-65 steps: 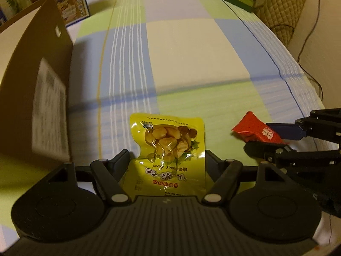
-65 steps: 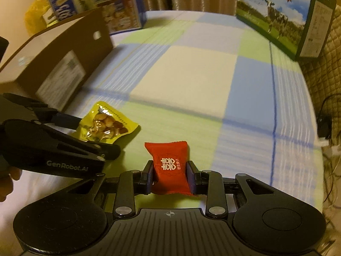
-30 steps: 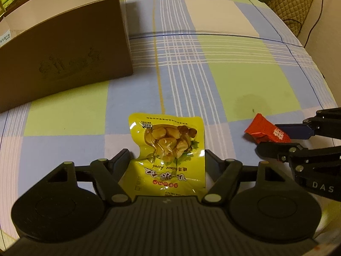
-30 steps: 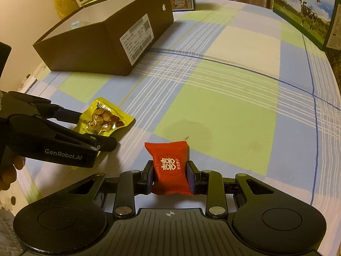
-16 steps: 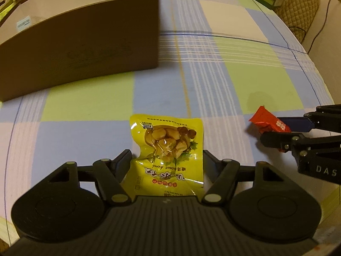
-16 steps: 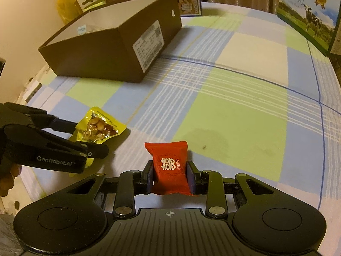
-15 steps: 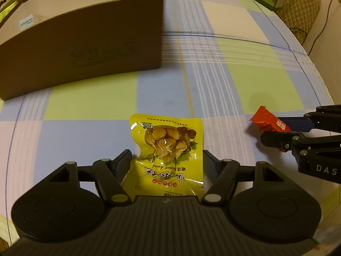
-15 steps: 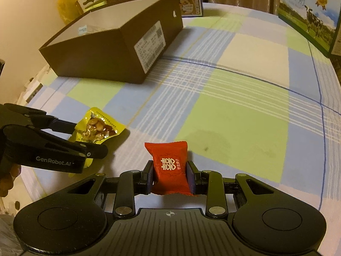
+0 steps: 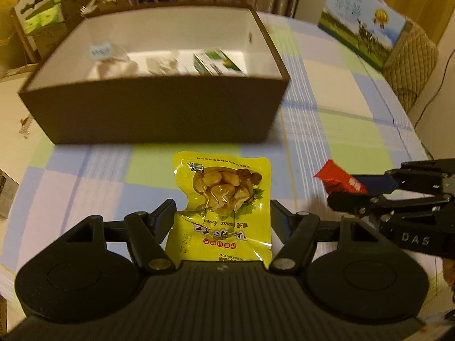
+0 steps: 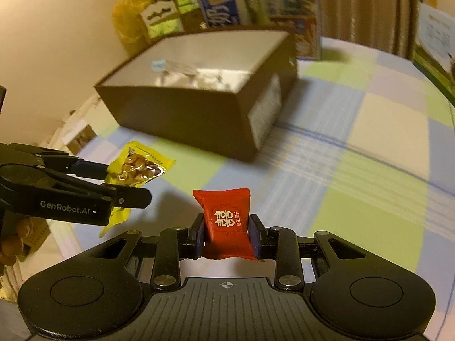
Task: Organize objects
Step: 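Carry the yellow and red packets with both tools over the brown box, then lower both packets into the box and open both tools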
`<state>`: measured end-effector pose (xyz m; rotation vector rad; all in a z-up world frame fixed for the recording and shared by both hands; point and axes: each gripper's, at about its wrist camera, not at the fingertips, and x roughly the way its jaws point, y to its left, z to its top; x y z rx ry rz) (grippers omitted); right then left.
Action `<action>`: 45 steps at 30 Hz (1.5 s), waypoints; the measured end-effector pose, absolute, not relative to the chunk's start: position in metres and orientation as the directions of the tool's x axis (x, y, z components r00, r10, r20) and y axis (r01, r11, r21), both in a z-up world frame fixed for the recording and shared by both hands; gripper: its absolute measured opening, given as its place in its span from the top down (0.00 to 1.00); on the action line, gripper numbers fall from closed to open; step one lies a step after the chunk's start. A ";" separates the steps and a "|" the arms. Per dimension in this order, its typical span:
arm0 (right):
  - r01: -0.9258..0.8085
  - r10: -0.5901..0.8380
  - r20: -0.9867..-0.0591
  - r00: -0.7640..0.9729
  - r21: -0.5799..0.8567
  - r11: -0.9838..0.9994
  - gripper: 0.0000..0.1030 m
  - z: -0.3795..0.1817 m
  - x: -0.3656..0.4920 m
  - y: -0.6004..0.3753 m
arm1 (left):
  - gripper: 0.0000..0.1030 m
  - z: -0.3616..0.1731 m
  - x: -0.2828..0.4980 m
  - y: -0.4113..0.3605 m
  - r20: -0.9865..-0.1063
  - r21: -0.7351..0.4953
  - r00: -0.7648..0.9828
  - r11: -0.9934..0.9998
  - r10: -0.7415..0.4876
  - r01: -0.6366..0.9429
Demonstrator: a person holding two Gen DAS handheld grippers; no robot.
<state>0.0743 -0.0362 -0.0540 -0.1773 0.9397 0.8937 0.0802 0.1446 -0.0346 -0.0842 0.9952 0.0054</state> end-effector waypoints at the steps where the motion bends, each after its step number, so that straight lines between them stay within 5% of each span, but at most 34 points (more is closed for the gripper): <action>1: -0.737 0.595 -0.757 0.272 0.233 0.634 0.72 -0.051 0.074 -0.032 | 0.35 -0.030 0.080 0.150 -0.832 -0.072 0.554 0.996 -0.033 -0.048; 23: -0.721 0.657 -0.661 0.363 0.247 0.647 0.72 -0.002 0.153 0.086 | 0.35 0.029 0.176 0.248 -0.745 -0.062 0.667 0.996 0.002 -0.072; 45: -0.590 0.541 -0.720 0.434 0.226 0.775 0.72 -0.036 0.255 0.158 | 0.34 -0.019 0.316 0.291 -0.806 -0.042 0.592 0.999 -0.024 -0.017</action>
